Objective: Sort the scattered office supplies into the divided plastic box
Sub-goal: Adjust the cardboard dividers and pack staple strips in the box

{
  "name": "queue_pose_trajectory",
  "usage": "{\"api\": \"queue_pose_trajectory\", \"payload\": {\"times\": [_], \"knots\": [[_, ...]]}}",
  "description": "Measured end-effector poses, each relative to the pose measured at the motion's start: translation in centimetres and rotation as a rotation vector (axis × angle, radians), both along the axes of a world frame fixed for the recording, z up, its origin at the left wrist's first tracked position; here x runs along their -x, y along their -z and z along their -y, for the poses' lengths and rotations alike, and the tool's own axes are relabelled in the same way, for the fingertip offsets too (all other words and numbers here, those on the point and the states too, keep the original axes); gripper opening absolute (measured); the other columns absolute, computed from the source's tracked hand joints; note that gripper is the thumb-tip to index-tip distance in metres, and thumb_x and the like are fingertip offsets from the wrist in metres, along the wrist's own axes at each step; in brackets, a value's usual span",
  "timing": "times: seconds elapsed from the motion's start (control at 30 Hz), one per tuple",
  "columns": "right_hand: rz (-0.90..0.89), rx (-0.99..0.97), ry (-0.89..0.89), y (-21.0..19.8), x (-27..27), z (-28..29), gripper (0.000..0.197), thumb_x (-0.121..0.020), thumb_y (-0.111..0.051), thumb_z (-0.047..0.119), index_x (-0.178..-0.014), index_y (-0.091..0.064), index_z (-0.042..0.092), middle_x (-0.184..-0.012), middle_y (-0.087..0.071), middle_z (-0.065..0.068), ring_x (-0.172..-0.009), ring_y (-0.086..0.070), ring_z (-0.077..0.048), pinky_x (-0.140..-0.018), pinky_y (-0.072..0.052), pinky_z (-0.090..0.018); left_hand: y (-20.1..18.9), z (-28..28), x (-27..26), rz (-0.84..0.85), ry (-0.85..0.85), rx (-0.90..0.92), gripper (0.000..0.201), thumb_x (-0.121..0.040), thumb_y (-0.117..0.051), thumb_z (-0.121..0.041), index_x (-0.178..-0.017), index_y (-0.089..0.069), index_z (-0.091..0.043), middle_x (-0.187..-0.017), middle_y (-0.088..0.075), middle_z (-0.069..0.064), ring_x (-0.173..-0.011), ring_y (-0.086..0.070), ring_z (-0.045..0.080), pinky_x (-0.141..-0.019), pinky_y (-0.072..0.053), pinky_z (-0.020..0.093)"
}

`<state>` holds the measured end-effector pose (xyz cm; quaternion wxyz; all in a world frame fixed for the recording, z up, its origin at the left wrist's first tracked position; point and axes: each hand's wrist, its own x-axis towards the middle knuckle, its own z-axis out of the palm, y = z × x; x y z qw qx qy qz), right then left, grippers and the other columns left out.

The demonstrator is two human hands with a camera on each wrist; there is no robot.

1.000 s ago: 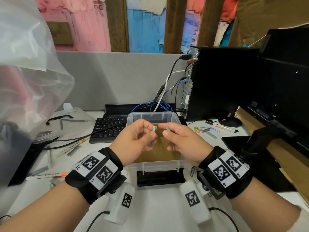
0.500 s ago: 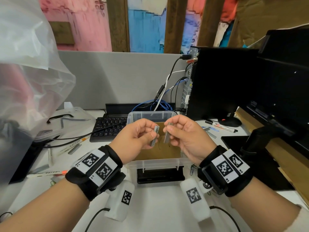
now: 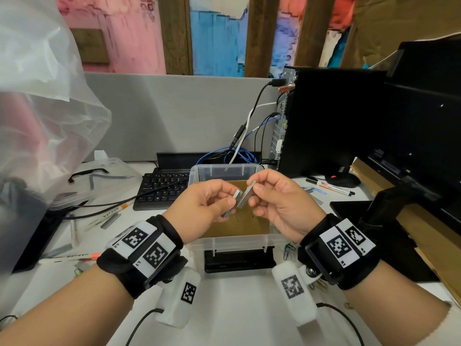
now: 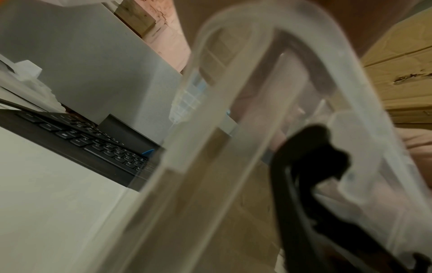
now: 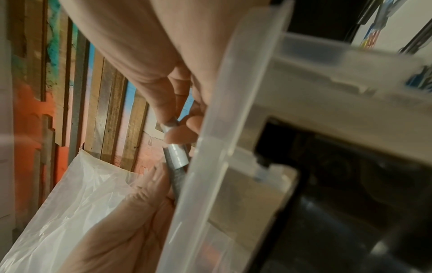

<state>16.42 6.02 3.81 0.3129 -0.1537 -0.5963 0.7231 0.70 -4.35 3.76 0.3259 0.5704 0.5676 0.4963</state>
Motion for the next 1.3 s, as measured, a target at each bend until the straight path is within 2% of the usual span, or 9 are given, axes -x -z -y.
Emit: {"api": "queue_pose_trajectory", "payload": {"times": [0.27, 0.53, 0.63, 0.87, 1.07, 1.13, 1.2, 1.27, 1.3], "knots": [[-0.001, 0.012, 0.004, -0.02, -0.08, 0.01, 0.017, -0.096, -0.042, -0.002, -0.099, -0.057, 0.006, -0.084, -0.062, -0.006, -0.068, -0.060, -0.011, -0.059, -0.045, -0.022, 0.12, -0.09, 0.12, -0.030, -0.001, -0.022, 0.018, -0.091, -0.059, -0.005, -0.098, -0.070, -0.017, -0.078, -0.066, -0.001, -0.073, -0.060, 0.011, -0.076, -0.057, 0.034], [0.005, 0.021, 0.003, -0.11, -0.22, -0.02, 0.016, -0.095, -0.044, -0.001, -0.102, -0.058, 0.004, -0.086, -0.065, -0.010, -0.071, -0.064, -0.014, -0.063, -0.052, -0.022, 0.08, -0.13, 0.25, -0.024, 0.012, -0.001, 0.018, -0.091, -0.059, -0.007, -0.101, -0.071, -0.016, -0.082, -0.068, 0.005, -0.077, -0.061, 0.014, -0.078, -0.057, 0.036], [0.014, 0.015, 0.015, -0.26, -0.15, 0.14, 0.015, -0.095, -0.047, 0.005, -0.103, -0.060, 0.004, -0.083, -0.066, -0.011, -0.072, -0.065, -0.015, -0.065, -0.054, -0.023, 0.05, -0.13, 0.22, -0.015, 0.010, -0.005, 0.016, -0.090, -0.061, -0.006, -0.101, -0.070, -0.013, -0.082, -0.069, 0.003, -0.074, -0.061, 0.012, -0.076, -0.056, 0.032], [0.055, -0.026, 0.085, -0.17, 0.23, 0.42, 0.018, -0.094, -0.052, 0.010, -0.107, -0.064, 0.008, -0.078, -0.066, -0.007, -0.069, -0.063, -0.012, -0.060, -0.051, -0.020, 0.09, -0.08, -0.04, -0.008, -0.007, -0.010, 0.012, -0.088, -0.063, -0.006, -0.098, -0.069, -0.008, -0.079, -0.067, 0.002, -0.072, -0.059, 0.013, -0.072, -0.054, 0.028], [0.072, -0.057, 0.111, -0.20, 0.29, 0.57, 0.003, -0.093, -0.054, 0.008, -0.092, -0.057, 0.010, -0.077, -0.067, -0.007, -0.068, -0.065, -0.014, -0.059, -0.050, -0.021, 0.14, -0.25, -0.27, -0.028, -0.029, -0.028, 0.005, -0.088, -0.064, -0.013, -0.087, -0.067, -0.009, -0.070, -0.062, -0.004, -0.070, -0.056, 0.013, -0.068, -0.055, 0.025], [0.091, -0.099, 0.112, -0.11, 0.31, 0.64, 0.006, -0.093, -0.054, 0.007, -0.089, -0.057, 0.010, -0.075, -0.067, -0.007, -0.068, -0.065, -0.015, -0.060, -0.050, -0.022, 0.18, -0.28, -0.22, -0.025, -0.030, -0.022, 0.016, -0.085, -0.064, -0.024, -0.085, -0.066, -0.008, -0.072, -0.064, 0.004, -0.073, -0.058, 0.017, -0.072, -0.057, 0.031], [0.099, -0.132, 0.112, -0.07, 0.34, 0.72, 0.007, -0.093, -0.054, 0.006, -0.087, -0.057, 0.009, -0.074, -0.068, -0.007, -0.068, -0.066, -0.014, -0.061, -0.050, -0.022, 0.24, -0.31, -0.19, -0.024, -0.034, -0.012, 0.029, -0.079, -0.063, -0.036, -0.082, -0.065, -0.007, -0.082, -0.065, 0.021, -0.080, -0.064, 0.027, -0.075, -0.059, 0.039], [0.099, -0.138, 0.105, -0.11, 0.30, 0.79, 0.008, -0.094, -0.053, 0.006, -0.087, -0.057, 0.008, -0.074, -0.068, -0.007, -0.069, -0.067, -0.014, -0.062, -0.051, -0.022, 0.26, -0.34, -0.22, -0.026, -0.047, -0.001, 0.030, -0.077, -0.062, -0.041, -0.077, -0.063, -0.011, -0.090, -0.064, 0.029, -0.088, -0.067, 0.034, -0.077, -0.059, 0.044], [0.097, -0.136, 0.102, -0.12, 0.26, 0.80, 0.009, -0.094, -0.052, 0.006, -0.088, -0.058, 0.008, -0.075, -0.068, -0.007, -0.069, -0.067, -0.015, -0.062, -0.051, -0.022, 0.25, -0.36, -0.27, -0.028, -0.055, 0.002, 0.030, -0.076, -0.063, -0.042, -0.076, -0.063, -0.012, -0.091, -0.063, 0.030, -0.086, -0.067, 0.033, -0.077, -0.059, 0.045]]}}
